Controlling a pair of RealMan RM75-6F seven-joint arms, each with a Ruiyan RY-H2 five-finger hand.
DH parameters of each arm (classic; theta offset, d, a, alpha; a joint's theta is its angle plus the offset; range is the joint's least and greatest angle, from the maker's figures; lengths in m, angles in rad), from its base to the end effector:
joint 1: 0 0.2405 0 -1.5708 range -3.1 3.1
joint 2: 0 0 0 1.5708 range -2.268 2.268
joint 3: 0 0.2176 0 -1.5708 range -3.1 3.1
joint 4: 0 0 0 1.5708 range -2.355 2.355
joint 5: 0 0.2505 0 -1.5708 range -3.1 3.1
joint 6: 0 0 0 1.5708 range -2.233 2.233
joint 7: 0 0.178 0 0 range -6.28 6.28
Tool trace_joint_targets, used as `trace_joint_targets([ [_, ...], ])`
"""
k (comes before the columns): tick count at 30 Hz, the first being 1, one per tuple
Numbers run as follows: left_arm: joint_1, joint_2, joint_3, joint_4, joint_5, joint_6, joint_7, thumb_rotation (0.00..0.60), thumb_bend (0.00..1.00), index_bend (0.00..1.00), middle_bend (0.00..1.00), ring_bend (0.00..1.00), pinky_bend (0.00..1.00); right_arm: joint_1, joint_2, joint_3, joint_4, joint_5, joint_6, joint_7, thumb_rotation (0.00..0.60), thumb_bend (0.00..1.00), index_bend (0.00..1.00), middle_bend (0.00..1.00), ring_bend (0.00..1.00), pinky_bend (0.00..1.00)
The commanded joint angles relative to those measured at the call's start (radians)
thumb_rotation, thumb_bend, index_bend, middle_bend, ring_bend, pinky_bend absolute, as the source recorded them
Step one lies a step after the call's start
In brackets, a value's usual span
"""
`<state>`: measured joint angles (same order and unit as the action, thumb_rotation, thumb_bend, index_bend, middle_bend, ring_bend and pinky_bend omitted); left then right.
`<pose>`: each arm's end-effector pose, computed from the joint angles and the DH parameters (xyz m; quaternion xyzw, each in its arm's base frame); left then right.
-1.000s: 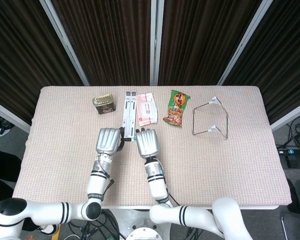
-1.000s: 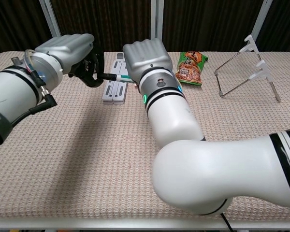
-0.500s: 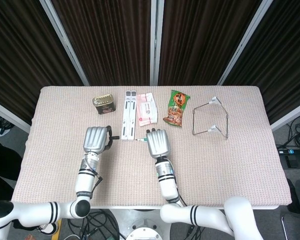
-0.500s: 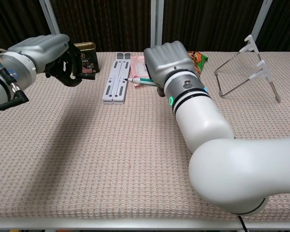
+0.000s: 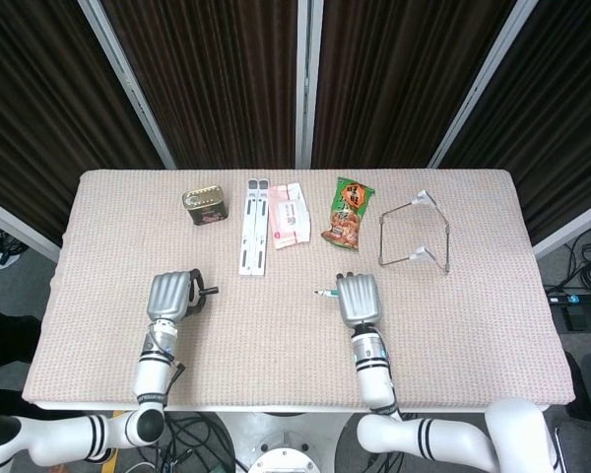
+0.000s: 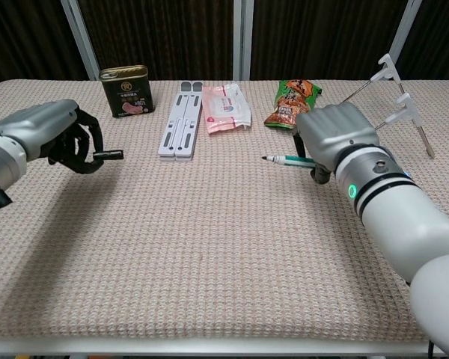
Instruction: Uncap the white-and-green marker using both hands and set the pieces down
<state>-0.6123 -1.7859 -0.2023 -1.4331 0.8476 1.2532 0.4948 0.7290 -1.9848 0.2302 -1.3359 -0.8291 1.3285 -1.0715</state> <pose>-0.1468 0.3255 -0.0892 -0.6047 -0.4922 -0.3477 0.5208 -0.0842 -0.3205 -0.1235 0.7126 -0.3049 0.2351 0.5865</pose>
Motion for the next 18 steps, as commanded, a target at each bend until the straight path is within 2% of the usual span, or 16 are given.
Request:
trace_joint_targets([
  [1,0.009,-0.03,0.013,0.043,0.03,-0.028,-0.038,0.6,0.27,0.54,0.59,0.52,0.61,-0.013,0.003,-0.011,0.015,-0.002,-0.014,0.023,0.6,0.37,0.67,0.62,0.62,0.74],
  [6,0.016,-0.031,0.012,0.056,0.064,-0.049,-0.075,0.6,0.17,0.43,0.46,0.4,0.52,-0.016,-0.004,-0.009,0.032,-0.011,-0.033,0.05,0.6,0.34,0.66,0.6,0.62,0.74],
  [9,0.023,-0.027,0.019,0.058,0.075,-0.051,-0.072,0.6,0.11,0.4,0.42,0.36,0.5,-0.016,-0.005,-0.006,0.033,-0.012,-0.047,0.058,0.6,0.22,0.6,0.55,0.59,0.74],
  [12,0.031,-0.019,0.019,0.052,0.078,-0.048,-0.064,0.6,0.09,0.4,0.41,0.36,0.49,-0.017,0.001,-0.005,0.026,-0.019,-0.05,0.06,0.6,0.12,0.52,0.5,0.54,0.74],
  [18,0.061,0.02,0.004,0.0,0.103,0.006,-0.066,0.6,0.08,0.39,0.4,0.35,0.49,-0.038,0.034,0.001,-0.026,-0.053,-0.012,0.091,0.6,0.09,0.41,0.46,0.49,0.73],
])
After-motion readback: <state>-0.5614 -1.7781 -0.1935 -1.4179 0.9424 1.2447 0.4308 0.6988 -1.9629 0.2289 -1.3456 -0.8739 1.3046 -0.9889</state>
